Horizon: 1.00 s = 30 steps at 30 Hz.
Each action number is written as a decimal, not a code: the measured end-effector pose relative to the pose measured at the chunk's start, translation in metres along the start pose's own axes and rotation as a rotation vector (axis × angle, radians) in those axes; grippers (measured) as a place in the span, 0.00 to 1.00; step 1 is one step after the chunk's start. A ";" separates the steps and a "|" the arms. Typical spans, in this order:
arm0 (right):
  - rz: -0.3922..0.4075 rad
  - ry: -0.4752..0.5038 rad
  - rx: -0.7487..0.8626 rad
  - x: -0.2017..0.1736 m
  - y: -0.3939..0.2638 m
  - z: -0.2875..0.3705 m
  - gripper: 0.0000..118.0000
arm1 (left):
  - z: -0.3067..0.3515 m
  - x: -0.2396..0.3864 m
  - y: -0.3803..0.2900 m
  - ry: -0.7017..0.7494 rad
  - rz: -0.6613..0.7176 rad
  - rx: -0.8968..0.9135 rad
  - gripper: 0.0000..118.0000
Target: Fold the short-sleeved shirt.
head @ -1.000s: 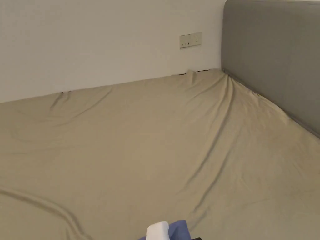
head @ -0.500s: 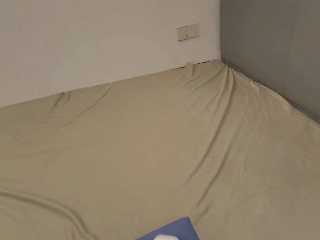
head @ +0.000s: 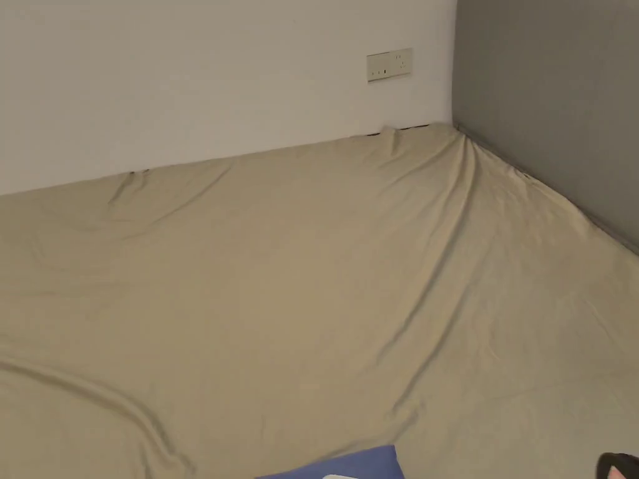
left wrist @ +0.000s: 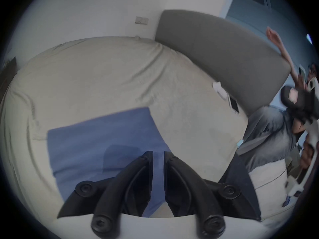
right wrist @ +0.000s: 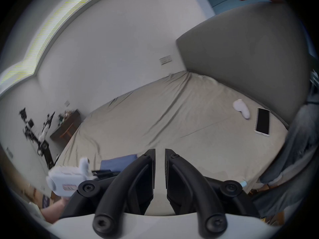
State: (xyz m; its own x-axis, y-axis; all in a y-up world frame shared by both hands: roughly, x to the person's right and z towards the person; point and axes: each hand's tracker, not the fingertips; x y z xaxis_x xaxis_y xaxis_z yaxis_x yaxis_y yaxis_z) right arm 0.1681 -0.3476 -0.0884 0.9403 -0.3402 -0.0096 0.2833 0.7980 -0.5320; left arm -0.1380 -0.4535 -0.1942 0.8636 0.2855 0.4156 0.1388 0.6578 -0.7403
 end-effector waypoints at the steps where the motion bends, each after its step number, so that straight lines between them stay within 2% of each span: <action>1: 0.034 0.025 -0.034 -0.010 0.001 -0.011 0.12 | 0.014 -0.010 0.000 -0.006 0.043 0.026 0.12; 7: 0.236 0.178 -0.236 -0.065 -0.016 -0.097 0.12 | 0.077 -0.073 -0.014 0.016 0.290 0.142 0.12; 10: 0.294 0.209 -0.409 -0.083 -0.039 -0.153 0.12 | 0.099 -0.104 -0.033 0.047 0.390 0.164 0.12; 12: 0.296 0.192 -0.547 -0.090 -0.055 -0.188 0.12 | 0.107 -0.119 -0.047 0.068 0.469 0.168 0.12; 15: 0.376 0.079 -0.683 -0.093 -0.082 -0.232 0.12 | 0.115 -0.142 -0.069 0.048 0.587 0.166 0.12; 16: 0.383 0.075 -0.714 -0.091 -0.089 -0.245 0.12 | 0.115 -0.149 -0.075 0.036 0.628 0.161 0.12; 18: 0.336 0.099 -0.682 -0.088 -0.086 -0.251 0.12 | 0.110 -0.161 -0.083 -0.007 0.684 0.143 0.13; 19: 0.285 0.106 -0.712 -0.086 -0.077 -0.250 0.12 | 0.105 -0.167 -0.084 -0.043 0.713 0.123 0.16; 20: 0.262 0.111 -0.735 -0.083 -0.072 -0.248 0.12 | 0.099 -0.172 -0.085 -0.068 0.737 0.117 0.28; 21: 0.246 0.120 -0.747 -0.080 -0.071 -0.251 0.12 | 0.093 -0.176 -0.085 -0.086 0.751 0.117 0.64; 22: 0.237 0.138 -0.753 -0.075 -0.071 -0.254 0.12 | 0.085 -0.180 -0.083 -0.112 0.758 0.121 0.91; 23: 0.219 0.149 -0.759 -0.070 -0.069 -0.256 0.12 | 0.074 -0.183 -0.080 -0.143 0.766 0.091 1.00; 26: 0.098 0.176 -0.774 -0.058 -0.067 -0.259 0.12 | 0.041 -0.188 -0.072 -0.291 0.808 0.066 1.00; 30: 0.032 0.206 -0.735 -0.047 -0.074 -0.252 0.12 | -0.019 -0.191 -0.073 -0.394 0.819 -0.142 1.00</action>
State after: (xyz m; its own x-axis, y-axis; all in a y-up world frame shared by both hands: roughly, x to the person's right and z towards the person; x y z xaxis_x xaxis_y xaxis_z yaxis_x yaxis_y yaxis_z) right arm 0.0551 -0.5158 -0.2625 0.8714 -0.4659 -0.1537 -0.0095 0.2972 -0.9548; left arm -0.3040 -0.5692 -0.2294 0.4944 0.8585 -0.1361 -0.3624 0.0613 -0.9300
